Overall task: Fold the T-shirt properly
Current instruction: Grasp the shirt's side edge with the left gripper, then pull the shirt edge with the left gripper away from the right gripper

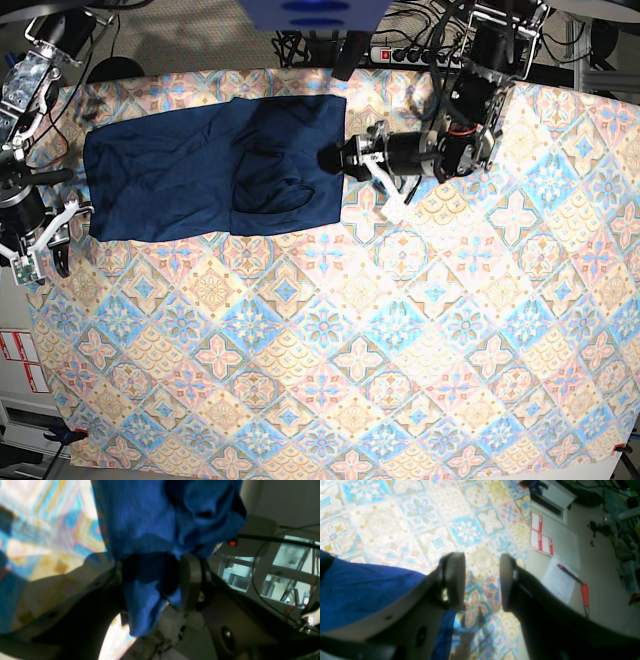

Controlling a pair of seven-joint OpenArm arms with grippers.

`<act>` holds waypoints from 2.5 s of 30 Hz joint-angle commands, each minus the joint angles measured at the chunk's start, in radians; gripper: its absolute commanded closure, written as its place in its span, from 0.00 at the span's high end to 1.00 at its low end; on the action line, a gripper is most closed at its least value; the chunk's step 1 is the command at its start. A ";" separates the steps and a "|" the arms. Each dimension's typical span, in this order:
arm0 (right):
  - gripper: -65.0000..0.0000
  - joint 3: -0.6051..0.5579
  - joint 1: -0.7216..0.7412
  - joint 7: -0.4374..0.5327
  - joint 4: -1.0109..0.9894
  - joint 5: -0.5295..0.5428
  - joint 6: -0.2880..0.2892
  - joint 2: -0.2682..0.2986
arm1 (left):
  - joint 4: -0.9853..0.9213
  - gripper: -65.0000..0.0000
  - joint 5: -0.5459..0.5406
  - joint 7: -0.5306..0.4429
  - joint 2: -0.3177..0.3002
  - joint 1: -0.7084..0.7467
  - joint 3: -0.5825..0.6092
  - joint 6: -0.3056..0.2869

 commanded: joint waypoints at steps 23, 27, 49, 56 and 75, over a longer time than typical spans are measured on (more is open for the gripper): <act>0.34 0.001 0.035 0.027 0.013 0.012 -0.005 0.020 | -0.146 0.00 0.061 -0.001 0.055 -0.082 0.055 -0.037; 0.34 0.001 0.035 0.027 0.013 0.012 -0.005 0.021 | -0.137 0.00 0.054 0.001 0.045 -0.082 0.047 -0.065; 0.34 -0.002 0.024 0.023 0.015 0.012 -0.005 0.021 | 0.046 0.00 -0.015 0.003 -0.079 0.000 -0.054 -0.066; 0.34 -0.002 0.023 0.023 0.015 0.012 -0.005 0.021 | 0.124 0.00 -0.016 0.003 -0.126 0.040 -0.059 -0.066; 0.34 -0.037 0.023 0.024 0.017 0.012 -0.005 0.021 | 0.036 0.38 0.031 0.003 -0.047 -0.018 0.046 -0.059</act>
